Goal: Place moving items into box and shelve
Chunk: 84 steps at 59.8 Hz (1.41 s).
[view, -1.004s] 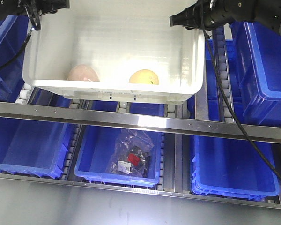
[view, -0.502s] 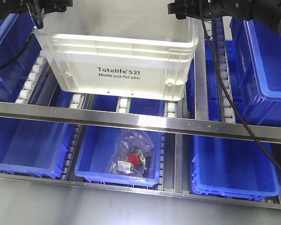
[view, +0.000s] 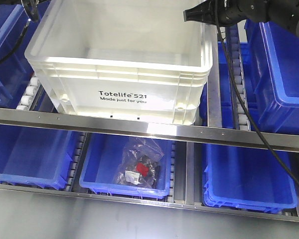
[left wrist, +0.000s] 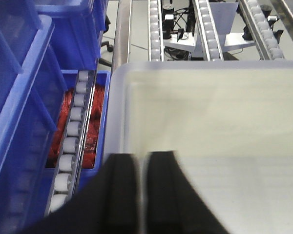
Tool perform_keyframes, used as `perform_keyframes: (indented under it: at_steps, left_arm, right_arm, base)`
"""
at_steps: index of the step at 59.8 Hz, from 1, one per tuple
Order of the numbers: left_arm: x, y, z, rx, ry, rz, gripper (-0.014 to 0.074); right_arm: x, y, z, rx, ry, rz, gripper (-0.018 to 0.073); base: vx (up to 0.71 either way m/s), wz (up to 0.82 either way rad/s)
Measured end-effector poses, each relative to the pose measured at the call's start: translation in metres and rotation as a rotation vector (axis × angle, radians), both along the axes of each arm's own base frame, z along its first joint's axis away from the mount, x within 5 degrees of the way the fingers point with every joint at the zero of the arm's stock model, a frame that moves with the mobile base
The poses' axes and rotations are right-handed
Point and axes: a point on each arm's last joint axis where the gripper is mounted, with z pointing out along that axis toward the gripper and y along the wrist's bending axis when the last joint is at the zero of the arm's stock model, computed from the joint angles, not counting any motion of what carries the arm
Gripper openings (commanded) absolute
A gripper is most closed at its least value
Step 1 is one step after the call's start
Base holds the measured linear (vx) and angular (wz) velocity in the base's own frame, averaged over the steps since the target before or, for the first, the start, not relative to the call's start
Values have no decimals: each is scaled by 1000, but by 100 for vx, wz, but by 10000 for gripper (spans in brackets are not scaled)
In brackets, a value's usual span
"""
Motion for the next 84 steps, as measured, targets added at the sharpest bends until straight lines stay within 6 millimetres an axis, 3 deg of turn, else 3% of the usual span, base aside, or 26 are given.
perform_keyframes:
  at_steps: [24, 59, 63, 69, 76, 84]
  left_arm:
    - [0, 0, 0, 0, -3, -1, -8]
    - [-3, 1, 3, 0, -2, 1, -6]
    - [-13, 2, 5, -7, 4, 1, -6]
    - [-46, 5, 5, -27, -18, -11, -6]
    - [-90, 9, -3, -56, -111, -43, -6]
    - [-158, 17, -19, -135, -204, -54, -6]
  right_arm:
    - [-6, -1, 24, 10, -105, 26, -8]
    - [-6, -1, 24, 9, -111, 29, -8]
    - [-6, -1, 24, 9, -111, 29, -8]
    - [-6, -1, 24, 9, -111, 29, -8]
    - [-6, -1, 24, 9, -111, 29, -8]
    - [-6, -1, 24, 9, -111, 29, -8]
  base:
    - [0, 0]
    - [0, 0]
    - [0, 0]
    - [0, 0]
    - [0, 0]
    - [0, 0]
